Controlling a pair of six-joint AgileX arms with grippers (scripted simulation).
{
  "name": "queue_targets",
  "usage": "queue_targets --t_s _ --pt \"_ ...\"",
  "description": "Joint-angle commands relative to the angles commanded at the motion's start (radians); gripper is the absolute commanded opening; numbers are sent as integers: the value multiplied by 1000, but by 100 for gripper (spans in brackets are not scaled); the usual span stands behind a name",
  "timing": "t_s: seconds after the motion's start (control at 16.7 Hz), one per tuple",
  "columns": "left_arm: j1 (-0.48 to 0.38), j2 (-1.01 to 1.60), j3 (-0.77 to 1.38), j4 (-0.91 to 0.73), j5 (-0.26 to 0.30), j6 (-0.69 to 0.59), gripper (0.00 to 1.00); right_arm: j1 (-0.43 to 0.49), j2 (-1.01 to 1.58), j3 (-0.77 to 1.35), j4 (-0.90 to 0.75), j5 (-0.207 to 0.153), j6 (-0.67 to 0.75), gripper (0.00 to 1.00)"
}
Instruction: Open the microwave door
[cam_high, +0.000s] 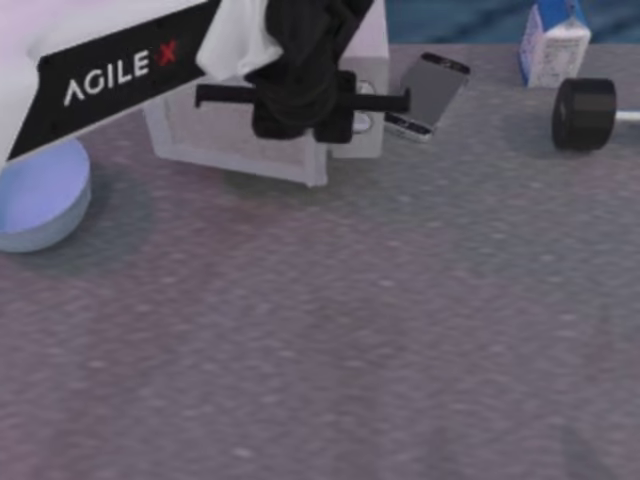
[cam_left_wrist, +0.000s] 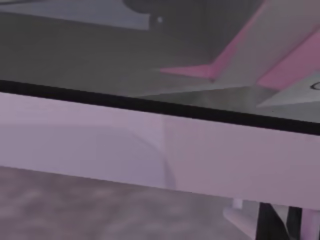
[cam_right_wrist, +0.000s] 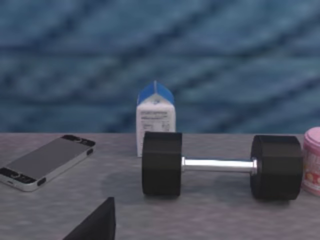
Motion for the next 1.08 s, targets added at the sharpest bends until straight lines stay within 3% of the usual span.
queue_targets --t_s 0.3,1.08 --pt "11 -61 -92 45 31 68 0 0 0 0 0 0 0 100" --pt "11 -63 -92 46 31 69 0 0 0 0 0 0 0 100"
